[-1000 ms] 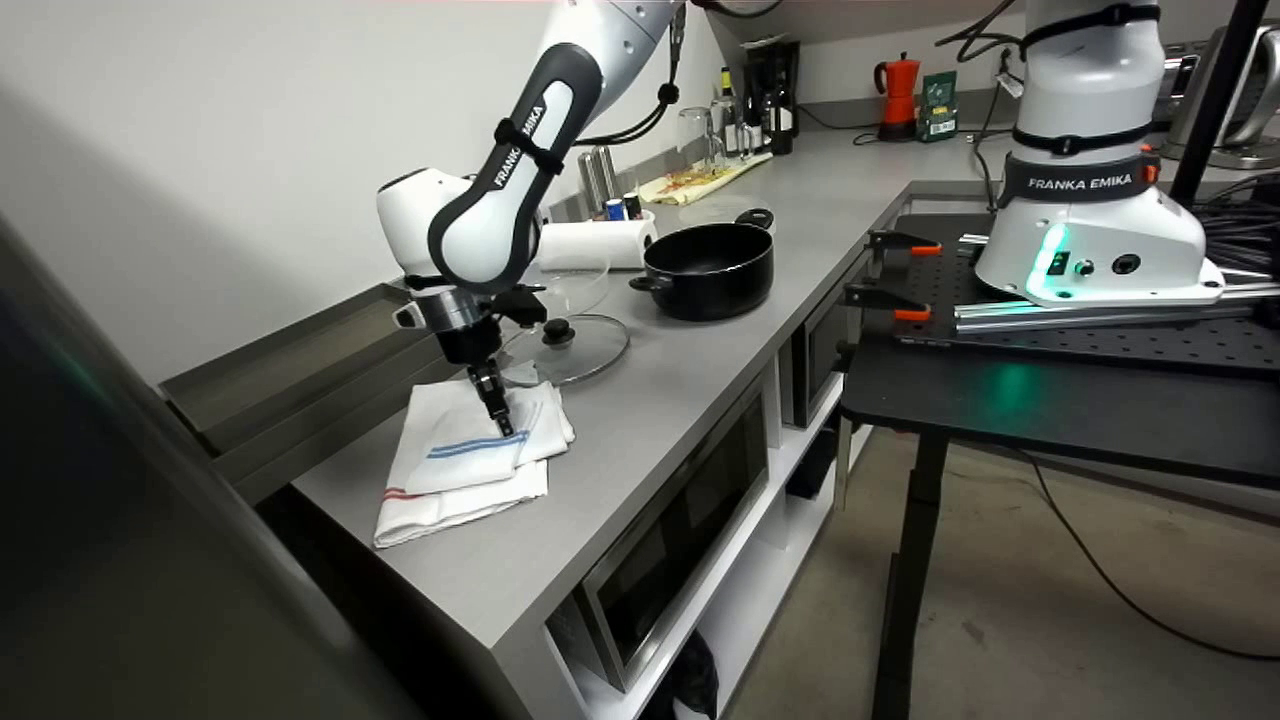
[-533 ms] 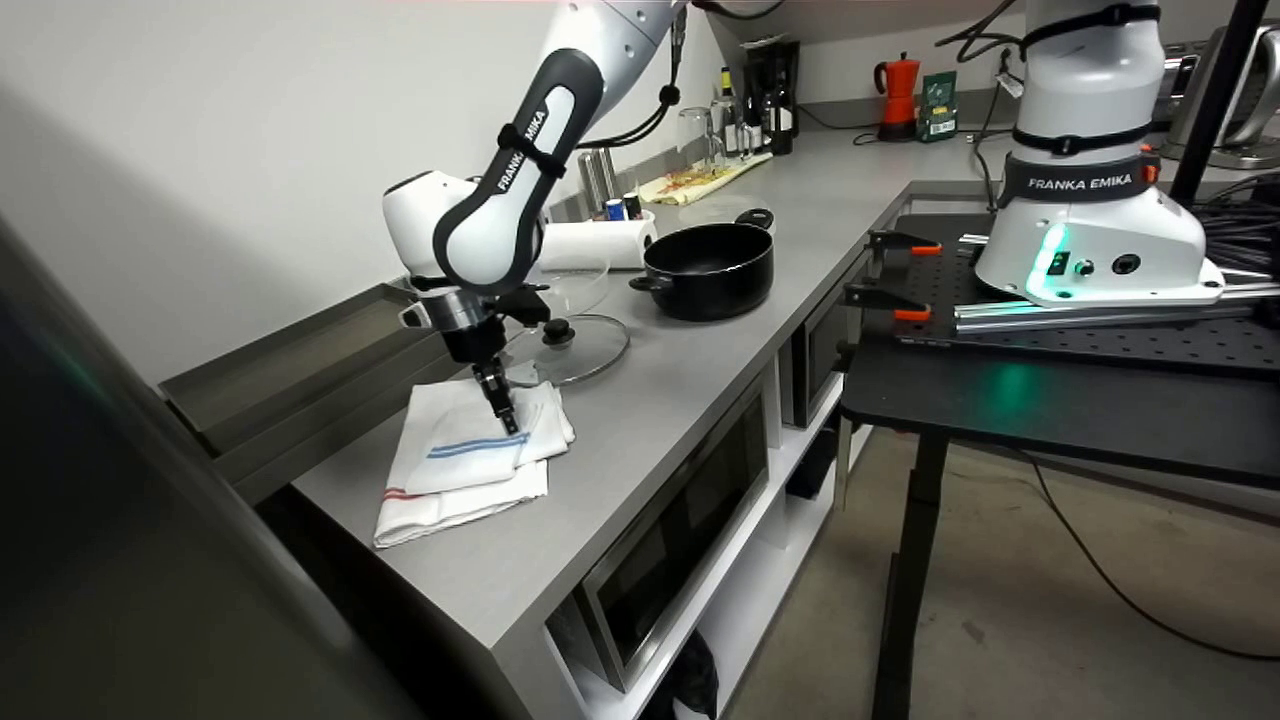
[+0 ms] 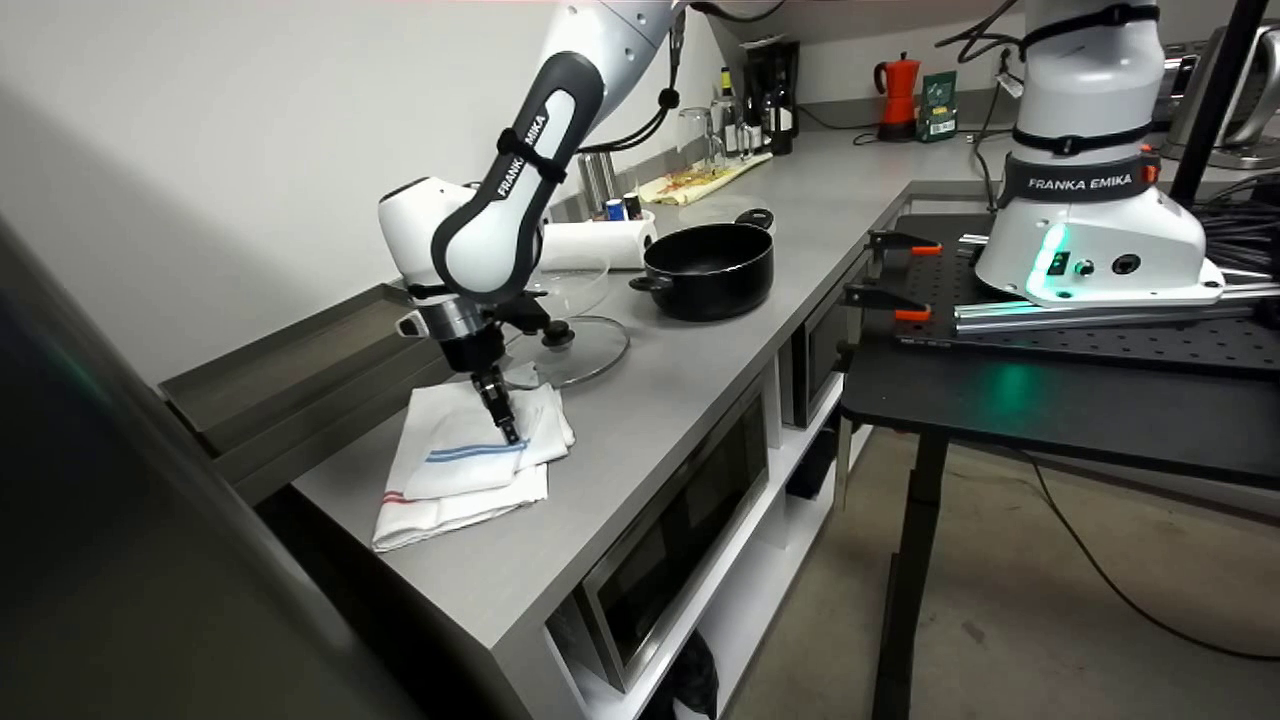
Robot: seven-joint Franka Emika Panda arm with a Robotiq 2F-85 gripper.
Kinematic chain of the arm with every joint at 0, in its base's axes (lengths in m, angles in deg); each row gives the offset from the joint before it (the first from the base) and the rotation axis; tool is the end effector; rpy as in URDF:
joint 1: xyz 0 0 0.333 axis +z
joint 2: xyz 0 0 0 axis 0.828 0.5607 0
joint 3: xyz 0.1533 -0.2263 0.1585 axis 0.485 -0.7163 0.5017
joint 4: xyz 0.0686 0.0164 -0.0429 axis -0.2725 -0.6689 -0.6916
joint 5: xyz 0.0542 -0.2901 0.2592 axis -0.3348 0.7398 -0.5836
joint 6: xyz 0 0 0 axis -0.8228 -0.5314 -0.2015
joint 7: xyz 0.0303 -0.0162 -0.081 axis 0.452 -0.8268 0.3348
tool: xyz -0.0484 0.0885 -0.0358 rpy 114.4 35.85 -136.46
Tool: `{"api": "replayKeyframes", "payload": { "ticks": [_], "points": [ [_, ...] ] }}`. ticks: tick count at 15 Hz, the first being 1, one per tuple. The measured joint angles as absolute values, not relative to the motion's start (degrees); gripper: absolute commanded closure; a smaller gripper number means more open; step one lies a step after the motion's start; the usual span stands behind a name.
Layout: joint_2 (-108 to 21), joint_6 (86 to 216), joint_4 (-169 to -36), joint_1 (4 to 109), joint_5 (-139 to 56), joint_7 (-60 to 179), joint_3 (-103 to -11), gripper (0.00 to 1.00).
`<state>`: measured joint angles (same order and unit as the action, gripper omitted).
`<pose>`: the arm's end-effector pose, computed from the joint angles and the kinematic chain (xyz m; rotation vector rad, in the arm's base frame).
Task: Pick up the towel from the countertop, wipe inside the black pot and put the towel back on the table.
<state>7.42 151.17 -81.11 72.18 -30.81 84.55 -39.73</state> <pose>0.6511 0.3202 0.0462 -2.7743 -1.3529 0.0627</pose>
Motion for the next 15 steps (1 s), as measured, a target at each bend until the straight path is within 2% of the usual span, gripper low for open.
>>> {"api": "replayKeyframes", "payload": {
  "ticks": [4,9,15],
  "points": [
    [7.39,151.23,-80.90,72.32,-30.81,84.55,-39.51,0.65],
    [7.07,151.19,-80.89,72.33,-30.82,84.55,-38.70,0.99],
    [6.49,151.56,-81.26,72.30,-30.77,84.55,-38.52,0.97]
  ]
}}
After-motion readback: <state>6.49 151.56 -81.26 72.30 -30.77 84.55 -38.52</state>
